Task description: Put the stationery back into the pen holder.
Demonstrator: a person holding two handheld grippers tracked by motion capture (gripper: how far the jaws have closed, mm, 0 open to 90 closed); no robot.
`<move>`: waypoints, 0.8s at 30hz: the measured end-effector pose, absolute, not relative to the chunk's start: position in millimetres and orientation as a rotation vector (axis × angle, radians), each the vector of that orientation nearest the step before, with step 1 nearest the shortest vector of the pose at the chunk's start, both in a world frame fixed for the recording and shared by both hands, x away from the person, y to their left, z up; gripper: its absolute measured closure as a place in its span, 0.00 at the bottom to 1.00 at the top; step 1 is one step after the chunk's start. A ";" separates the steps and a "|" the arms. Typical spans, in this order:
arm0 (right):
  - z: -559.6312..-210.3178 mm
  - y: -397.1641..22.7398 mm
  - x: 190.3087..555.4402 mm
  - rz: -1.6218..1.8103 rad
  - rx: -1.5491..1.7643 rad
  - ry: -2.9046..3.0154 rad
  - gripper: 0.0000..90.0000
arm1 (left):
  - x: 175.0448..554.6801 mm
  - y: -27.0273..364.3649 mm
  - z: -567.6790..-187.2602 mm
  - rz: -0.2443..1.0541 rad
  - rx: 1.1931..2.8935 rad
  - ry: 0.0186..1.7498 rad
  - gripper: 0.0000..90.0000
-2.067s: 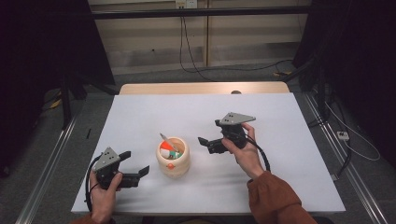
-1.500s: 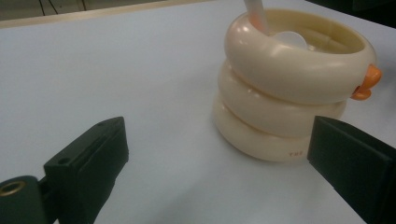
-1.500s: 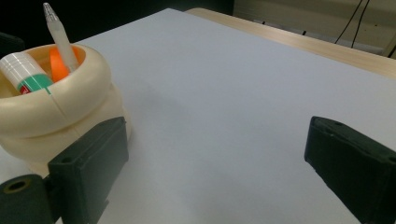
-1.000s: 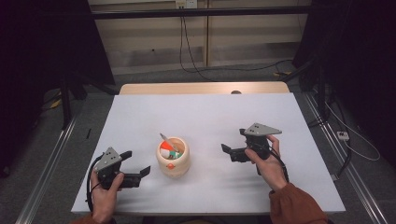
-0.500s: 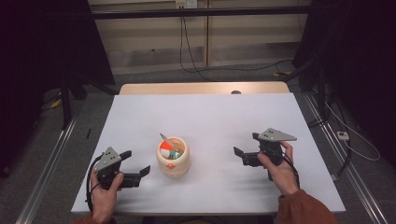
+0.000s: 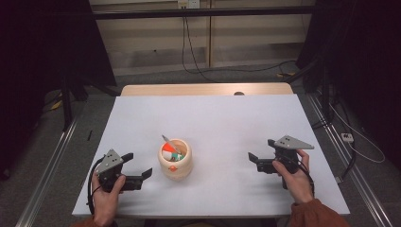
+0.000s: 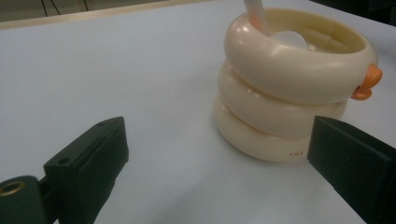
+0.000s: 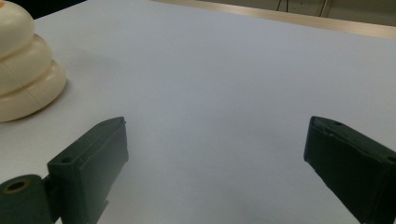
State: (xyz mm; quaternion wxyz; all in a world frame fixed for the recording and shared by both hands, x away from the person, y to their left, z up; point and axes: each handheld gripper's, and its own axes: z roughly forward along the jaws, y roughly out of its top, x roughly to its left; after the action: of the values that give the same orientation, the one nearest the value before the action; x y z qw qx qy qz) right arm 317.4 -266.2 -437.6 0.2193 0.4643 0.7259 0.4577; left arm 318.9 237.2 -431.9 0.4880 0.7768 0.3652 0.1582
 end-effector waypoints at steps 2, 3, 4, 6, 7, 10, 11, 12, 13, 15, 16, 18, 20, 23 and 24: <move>-438.8 -270.4 315.3 1.258 1.298 1.996 0.07 | 318.9 237.5 -431.9 0.386 1.889 0.889 0.06; -439.4 -272.7 314.0 1.253 1.306 1.993 0.07 | 318.9 237.5 -431.9 0.386 1.888 0.890 0.06; -439.7 -274.0 313.3 1.250 1.304 1.993 0.07 | 318.8 237.3 -431.9 0.387 1.889 0.890 0.06; -440.0 -277.0 311.5 1.245 1.311 1.988 0.07 | 318.7 237.0 -431.9 0.386 1.889 0.890 0.06; -440.1 -278.4 310.5 1.241 1.310 1.986 0.07 | 318.5 236.9 -432.0 0.384 1.888 0.891 0.06; -441.8 -283.1 307.3 1.231 1.314 1.980 0.07 | 318.4 237.3 -431.9 0.388 1.890 0.891 0.06; -442.8 -284.6 306.2 1.228 1.319 1.973 0.07 | 318.5 237.5 -431.9 0.389 1.890 0.891 0.06; -443.7 -285.7 305.5 1.223 1.321 1.971 0.07 | 318.5 237.5 -432.0 0.390 1.888 0.891 0.06; -444.8 -286.8 304.3 1.220 1.327 1.970 0.07 | 318.5 237.4 -432.0 0.392 1.888 0.891 0.06; -446.2 -288.9 301.9 1.212 1.334 1.963 0.07 | 318.2 237.2 -431.9 0.390 1.887 0.892 0.06; -446.6 -290.3 300.2 1.217 1.337 1.962 0.07 | 318.2 237.2 -431.9 0.390 1.887 0.892 0.06; -447.3 -292.7 297.3 1.213 1.341 1.954 0.07 | 318.4 237.6 -431.8 0.394 1.890 0.890 0.06; -448.5 -294.7 295.0 1.213 1.345 1.949 0.07 | 318.2 237.7 -431.7 0.393 1.890 0.894 0.06; -450.1 -298.2 291.0 1.205 1.350 1.943 0.07 | 318.2 237.7 -431.6 0.394 1.892 0.892 0.06; -450.4 -298.7 290.1 1.204 1.356 1.938 0.07 | 318.1 237.5 -431.7 0.393 1.888 0.892 0.06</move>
State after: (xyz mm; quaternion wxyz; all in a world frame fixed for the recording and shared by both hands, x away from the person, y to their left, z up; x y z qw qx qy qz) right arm 290.1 -298.7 -450.4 0.2414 0.4960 0.7086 0.4401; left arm 318.1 237.5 -431.7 0.4869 0.7761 0.3666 0.1617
